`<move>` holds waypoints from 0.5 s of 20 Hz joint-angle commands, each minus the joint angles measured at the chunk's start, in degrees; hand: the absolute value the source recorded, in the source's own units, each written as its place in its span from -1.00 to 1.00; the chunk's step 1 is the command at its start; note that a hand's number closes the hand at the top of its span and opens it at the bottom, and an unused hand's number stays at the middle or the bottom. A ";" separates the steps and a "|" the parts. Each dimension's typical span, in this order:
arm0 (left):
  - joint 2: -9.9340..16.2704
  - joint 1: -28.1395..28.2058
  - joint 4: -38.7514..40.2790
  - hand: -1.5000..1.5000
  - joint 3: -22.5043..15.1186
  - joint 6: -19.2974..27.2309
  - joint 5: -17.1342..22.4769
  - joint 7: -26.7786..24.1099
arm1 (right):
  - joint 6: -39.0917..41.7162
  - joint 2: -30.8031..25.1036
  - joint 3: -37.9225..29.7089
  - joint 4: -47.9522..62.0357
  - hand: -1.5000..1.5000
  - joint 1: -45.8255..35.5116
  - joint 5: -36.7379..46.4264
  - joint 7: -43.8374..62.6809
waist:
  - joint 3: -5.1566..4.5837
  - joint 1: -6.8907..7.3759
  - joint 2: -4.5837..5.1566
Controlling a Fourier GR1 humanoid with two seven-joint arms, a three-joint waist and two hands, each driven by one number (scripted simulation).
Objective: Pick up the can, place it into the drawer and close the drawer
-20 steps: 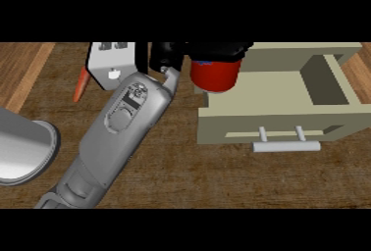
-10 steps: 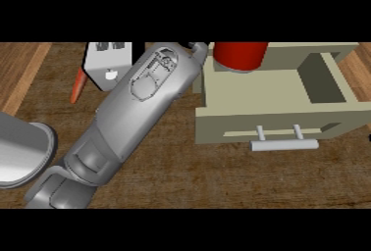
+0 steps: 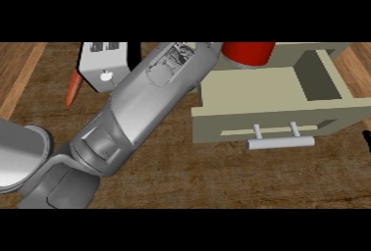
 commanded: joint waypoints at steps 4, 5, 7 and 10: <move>0.00 -3.57 6.95 1.00 -3.97 1.37 5.66 -1.84 | 0.88 -0.69 -0.69 -1.30 -1.00 0.17 -1.97 1.08 | 0.04 -1.79 0.25; 0.00 -2.44 6.77 1.00 -4.57 0.47 6.95 -3.04 | -0.04 -2.50 -1.66 2.34 -1.00 -4.64 -1.13 1.43 | 0.04 -1.24 0.42; 0.00 -2.62 7.76 1.00 -4.79 -0.08 6.90 -3.80 | -1.49 0.88 0.64 3.21 -1.00 -3.06 1.98 -1.44 | 0.01 -0.17 0.19; 0.00 -0.24 7.97 1.00 -8.24 2.20 8.71 -7.96 | -1.26 0.00 0.73 3.29 -1.00 -4.54 1.72 -0.73 | 0.05 -1.79 0.58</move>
